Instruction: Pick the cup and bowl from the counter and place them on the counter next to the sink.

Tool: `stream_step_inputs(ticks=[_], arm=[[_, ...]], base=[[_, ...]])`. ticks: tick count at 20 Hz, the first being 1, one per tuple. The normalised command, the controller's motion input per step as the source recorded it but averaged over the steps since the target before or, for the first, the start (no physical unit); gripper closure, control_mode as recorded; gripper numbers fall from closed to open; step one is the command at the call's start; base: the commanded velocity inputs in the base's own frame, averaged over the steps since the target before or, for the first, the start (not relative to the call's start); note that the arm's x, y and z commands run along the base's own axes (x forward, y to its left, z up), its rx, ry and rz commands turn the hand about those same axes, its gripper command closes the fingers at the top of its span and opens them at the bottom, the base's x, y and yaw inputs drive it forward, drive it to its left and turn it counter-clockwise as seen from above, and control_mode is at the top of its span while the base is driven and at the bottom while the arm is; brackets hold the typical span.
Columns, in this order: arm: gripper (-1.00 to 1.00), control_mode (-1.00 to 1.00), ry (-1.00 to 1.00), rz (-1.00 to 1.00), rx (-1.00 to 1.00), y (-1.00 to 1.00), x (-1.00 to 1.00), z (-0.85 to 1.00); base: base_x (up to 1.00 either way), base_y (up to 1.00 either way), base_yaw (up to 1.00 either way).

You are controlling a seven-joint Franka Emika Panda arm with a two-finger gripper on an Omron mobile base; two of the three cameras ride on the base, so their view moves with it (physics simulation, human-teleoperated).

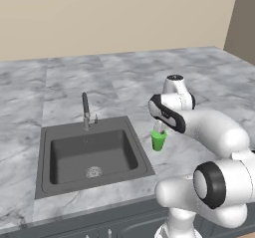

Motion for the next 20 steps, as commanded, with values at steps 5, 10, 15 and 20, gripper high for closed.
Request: stream_step_inputs(ticks=[5,10,15,20], arm=[[-1.0,-1.0,0.14,-0.62,0.09,-0.48,-0.26,0.28],[-1.0,-1.0,0.05,-0.37,0.07,-0.14,-0.83,0.18],[-1.0,-1.0,-0.02,-0.15,0.02,0.0,-1.0,0.06],[-1.0,-1.0,0.0,-0.15,0.0,0.0,-0.99,0.11]], base=[[0.0,0.0,0.0],[0.0,0.0,0.0],[0.0,0.0,0.0],[0.0,0.0,0.0]])
